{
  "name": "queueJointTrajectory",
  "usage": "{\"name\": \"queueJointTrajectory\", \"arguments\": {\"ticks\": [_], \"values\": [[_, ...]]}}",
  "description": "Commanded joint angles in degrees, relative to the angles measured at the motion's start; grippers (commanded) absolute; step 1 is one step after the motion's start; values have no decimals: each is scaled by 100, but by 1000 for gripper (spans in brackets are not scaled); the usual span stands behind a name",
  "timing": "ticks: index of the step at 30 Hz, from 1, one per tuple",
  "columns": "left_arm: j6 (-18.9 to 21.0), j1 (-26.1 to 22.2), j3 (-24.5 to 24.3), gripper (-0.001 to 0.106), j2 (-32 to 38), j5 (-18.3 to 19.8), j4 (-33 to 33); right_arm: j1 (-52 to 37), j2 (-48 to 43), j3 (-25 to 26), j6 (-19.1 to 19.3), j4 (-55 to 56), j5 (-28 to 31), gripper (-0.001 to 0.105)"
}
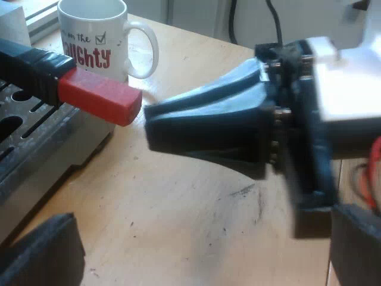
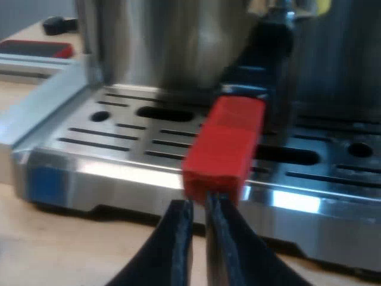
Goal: Grind coffee beans and then tamp
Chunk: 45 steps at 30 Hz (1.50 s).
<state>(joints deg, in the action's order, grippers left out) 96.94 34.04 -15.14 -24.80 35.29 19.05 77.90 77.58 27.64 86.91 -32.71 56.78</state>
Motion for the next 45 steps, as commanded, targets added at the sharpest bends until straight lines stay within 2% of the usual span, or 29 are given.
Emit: {"name": "queueJointTrajectory", "arguments": {"ticks": [1, 10, 18, 24, 42, 45], "values": [[75, 26, -24, 86, 17, 81, -55, -209, 26, 18, 156, -149, 79, 10], [75, 26, -24, 86, 17, 81, -55, -573, 26, 18, 205, -270, 144, 10], [75, 26, -24, 86, 17, 81, -55, -572, 26, 18, 205, -330, 736, 10], [75, 26, -24, 86, 17, 81, -55, -572, 26, 18, 600, -700, 735, 10], [75, 26, -24, 86, 17, 81, -55, -560, 26, 18, 600, -629, 539, 10], [75, 26, -24, 86, 17, 81, -55, -559, 26, 18, 572, -386, 308, 14]]}}
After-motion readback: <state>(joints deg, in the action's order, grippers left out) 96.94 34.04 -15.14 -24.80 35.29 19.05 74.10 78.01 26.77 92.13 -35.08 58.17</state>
